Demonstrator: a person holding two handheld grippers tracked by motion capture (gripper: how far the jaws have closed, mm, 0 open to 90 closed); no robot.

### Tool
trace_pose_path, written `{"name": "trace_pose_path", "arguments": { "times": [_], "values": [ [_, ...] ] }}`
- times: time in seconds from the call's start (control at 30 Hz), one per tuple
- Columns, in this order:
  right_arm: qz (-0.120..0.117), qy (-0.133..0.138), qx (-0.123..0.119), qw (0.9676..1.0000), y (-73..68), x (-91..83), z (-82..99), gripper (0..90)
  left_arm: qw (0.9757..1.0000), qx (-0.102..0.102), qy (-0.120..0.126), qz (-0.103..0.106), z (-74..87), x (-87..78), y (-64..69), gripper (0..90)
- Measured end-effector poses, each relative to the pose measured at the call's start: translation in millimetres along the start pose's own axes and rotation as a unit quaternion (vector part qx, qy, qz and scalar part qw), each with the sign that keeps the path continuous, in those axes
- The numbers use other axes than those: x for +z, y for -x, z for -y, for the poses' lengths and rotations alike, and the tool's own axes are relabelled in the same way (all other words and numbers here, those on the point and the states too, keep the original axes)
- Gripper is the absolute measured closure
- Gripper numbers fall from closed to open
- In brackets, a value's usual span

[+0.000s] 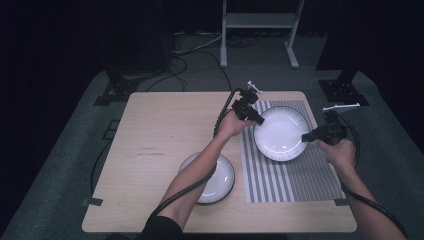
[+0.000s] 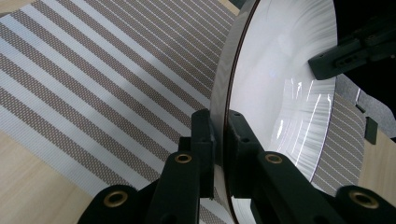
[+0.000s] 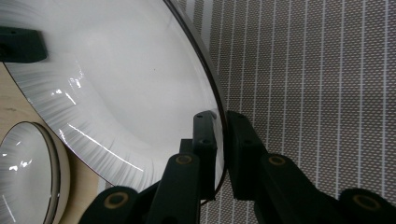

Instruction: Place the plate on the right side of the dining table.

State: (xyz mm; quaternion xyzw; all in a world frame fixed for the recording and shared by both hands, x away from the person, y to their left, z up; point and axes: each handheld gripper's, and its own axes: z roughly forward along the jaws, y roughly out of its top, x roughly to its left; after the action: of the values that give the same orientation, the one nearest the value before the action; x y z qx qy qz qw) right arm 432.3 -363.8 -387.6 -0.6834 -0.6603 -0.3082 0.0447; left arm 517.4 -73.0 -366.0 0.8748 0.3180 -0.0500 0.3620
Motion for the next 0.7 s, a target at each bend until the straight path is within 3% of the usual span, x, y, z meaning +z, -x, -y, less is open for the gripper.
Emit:
{"name": "trace_pose_path", "arguments": {
  "times": [0.7],
  "values": [
    [0.015,0.004,0.002,0.9999,11.7,9.3,-3.0,82.1,1.0000,0.004,0.001,0.000,-1.1,18.7,-8.3,83.6]
  ]
}}
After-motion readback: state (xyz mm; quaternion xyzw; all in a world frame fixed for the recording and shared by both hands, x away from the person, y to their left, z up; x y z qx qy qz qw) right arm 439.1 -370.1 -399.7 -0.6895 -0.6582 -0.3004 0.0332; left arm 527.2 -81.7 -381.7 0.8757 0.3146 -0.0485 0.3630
